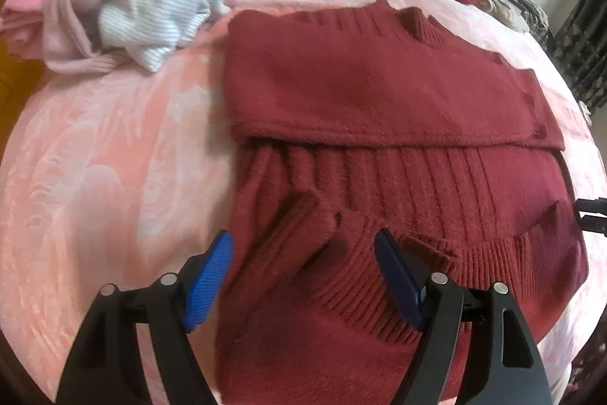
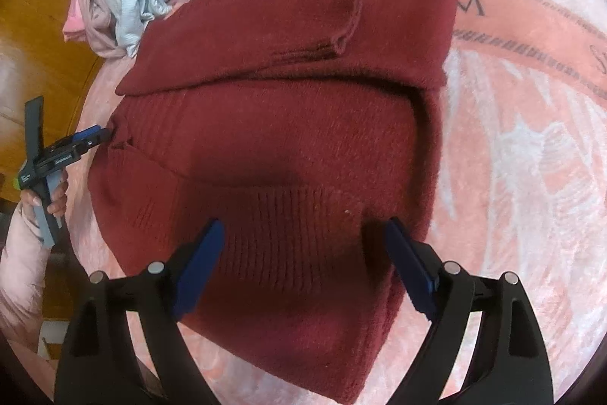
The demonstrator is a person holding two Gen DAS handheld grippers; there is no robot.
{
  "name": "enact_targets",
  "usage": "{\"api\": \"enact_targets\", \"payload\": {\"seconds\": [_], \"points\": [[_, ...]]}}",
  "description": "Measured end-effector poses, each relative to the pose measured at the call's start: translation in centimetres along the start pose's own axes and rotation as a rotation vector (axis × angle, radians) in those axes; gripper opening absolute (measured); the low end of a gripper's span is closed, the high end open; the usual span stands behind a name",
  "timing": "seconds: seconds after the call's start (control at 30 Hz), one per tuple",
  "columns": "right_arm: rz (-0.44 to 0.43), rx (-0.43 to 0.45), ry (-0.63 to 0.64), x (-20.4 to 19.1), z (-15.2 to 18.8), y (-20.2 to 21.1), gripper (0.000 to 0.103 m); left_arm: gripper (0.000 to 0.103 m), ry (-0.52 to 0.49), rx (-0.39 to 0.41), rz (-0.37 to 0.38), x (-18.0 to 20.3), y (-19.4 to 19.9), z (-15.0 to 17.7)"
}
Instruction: Fold small clothes
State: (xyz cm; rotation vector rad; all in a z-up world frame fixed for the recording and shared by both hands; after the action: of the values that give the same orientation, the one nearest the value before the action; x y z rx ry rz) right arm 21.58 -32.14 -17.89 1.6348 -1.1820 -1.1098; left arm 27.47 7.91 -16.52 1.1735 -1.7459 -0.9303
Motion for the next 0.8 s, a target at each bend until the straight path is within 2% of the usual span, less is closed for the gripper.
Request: {"api": "enact_targets", "payload": {"seconds": [0.27,0.3,0.37,0.4,0.47,0.5,0.53,0.57,0.6,0.63,0.67,0.73,0.8], "points": [[0.026,-0.012,0.048,-0.6,0.5,-1.1,0.087,0.078,-0.022,-0.038,-0.012,0.7,-1.5,0.6],[0.035,-0.009,0.060,-0.8,0.6,-1.1,0.085,0.077,-0.024,-0.040,-0.014,0.7,-1.6,0.7],[0.068,-0.004,0.088,-1.1,0.9,-1.2,0.076,0.074,-0.030,-0.043,-0.022,0.8,-1.7,1.0],[0.081,-0.001,0.103,-1.2,1.0,-1.2,0.068,0.071,-0.033,-0.041,-0.028,0.8,-1.7,1.0],[0.099,0.004,0.112,-1.4,1.1,-1.2,0.062,0.056,-0.038,-0.038,-0.045,0.8,-1.7,1.2],[0.109,0.005,0.111,-1.3,1.2,-1.1,0.056,0.053,-0.038,-0.037,-0.045,0.8,-1.6,1.4],[0.114,0.006,0.109,-1.3,1.2,-1.0,0.047,0.047,-0.037,-0.033,-0.044,0.8,-1.5,1.5],[0.114,0.006,0.107,-1.2,1.3,-1.0,0.043,0.040,-0.036,-0.031,-0.047,0.8,-1.4,1.6],[0.109,0.005,0.103,-1.1,1.5,-0.9,0.034,0.038,-0.038,-0.028,-0.054,0.8,-1.3,1.7],[0.100,0.002,0.101,-1.1,1.6,-0.8,0.022,0.031,-0.041,-0.026,-0.057,0.8,-1.2,1.7],[0.089,-0.002,0.099,-1.1,1.8,-0.7,0.016,0.023,-0.044,-0.023,-0.062,0.8,-1.1,1.9],[0.077,0.010,0.097,-1.1,2.1,-0.3,0.008,0.015,-0.038,-0.020,-0.058,0.7,-0.7,2.1],[0.047,0.032,0.088,-1.2,2.5,0.5,0.006,0.012,-0.011,-0.009,-0.032,0.5,-0.1,2.5]]}}
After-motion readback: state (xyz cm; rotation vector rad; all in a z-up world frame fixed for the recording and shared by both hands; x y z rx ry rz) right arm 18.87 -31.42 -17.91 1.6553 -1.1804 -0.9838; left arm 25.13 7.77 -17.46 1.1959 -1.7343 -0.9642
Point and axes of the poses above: each gripper's, at about its wrist camera, not at the fingertips, and y roughly against the way its jaws point, x to its right, z to its underside, the point moved 4 cm from there along -y, roughly the way its jaws point, and after that the axes turned 11 degrees about z, right-handed, at the moved point
